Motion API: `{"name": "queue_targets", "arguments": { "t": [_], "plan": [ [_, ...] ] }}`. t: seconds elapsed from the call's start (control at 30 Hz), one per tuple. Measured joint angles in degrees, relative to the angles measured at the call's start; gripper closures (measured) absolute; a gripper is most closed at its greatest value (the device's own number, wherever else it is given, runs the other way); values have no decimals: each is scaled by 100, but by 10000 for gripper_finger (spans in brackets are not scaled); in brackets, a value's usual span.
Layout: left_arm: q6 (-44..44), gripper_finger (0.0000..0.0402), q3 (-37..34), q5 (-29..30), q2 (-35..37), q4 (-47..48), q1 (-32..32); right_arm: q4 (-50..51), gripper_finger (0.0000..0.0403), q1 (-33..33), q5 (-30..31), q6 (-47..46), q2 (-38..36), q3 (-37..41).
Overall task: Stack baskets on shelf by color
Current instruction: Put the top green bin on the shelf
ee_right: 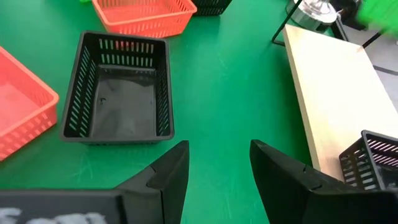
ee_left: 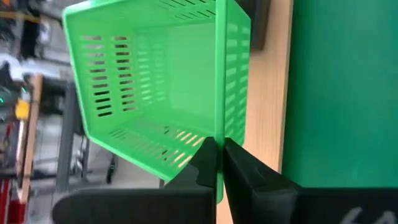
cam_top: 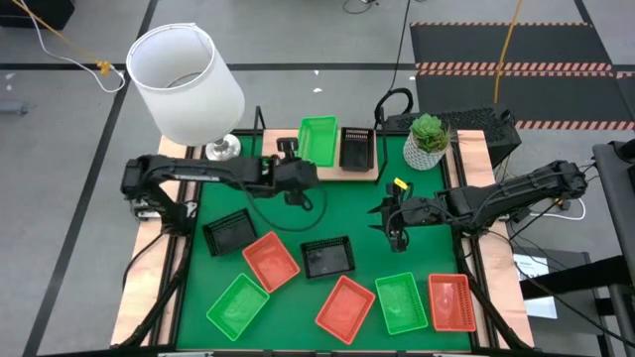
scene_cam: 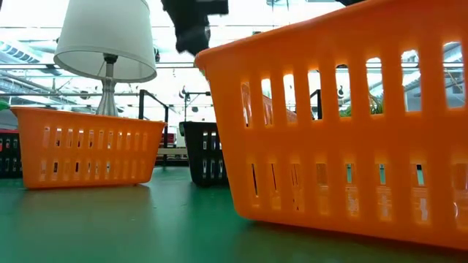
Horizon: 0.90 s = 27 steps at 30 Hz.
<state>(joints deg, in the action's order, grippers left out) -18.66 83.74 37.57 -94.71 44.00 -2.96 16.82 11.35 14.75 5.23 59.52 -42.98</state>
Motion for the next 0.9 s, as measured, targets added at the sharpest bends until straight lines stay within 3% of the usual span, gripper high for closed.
{"name": "queue_targets", "arguments": {
  "t": [0.33, 0.9],
  "plan": [
    [247, 392, -2, -16, -963, 92, -462, -149, 238, 1, 8, 3, -2, 0],
    [-320, 384, -6, -435, -1507, -101, -723, -150, 238, 0, 12, 146, -2, 2]
  ]
}}
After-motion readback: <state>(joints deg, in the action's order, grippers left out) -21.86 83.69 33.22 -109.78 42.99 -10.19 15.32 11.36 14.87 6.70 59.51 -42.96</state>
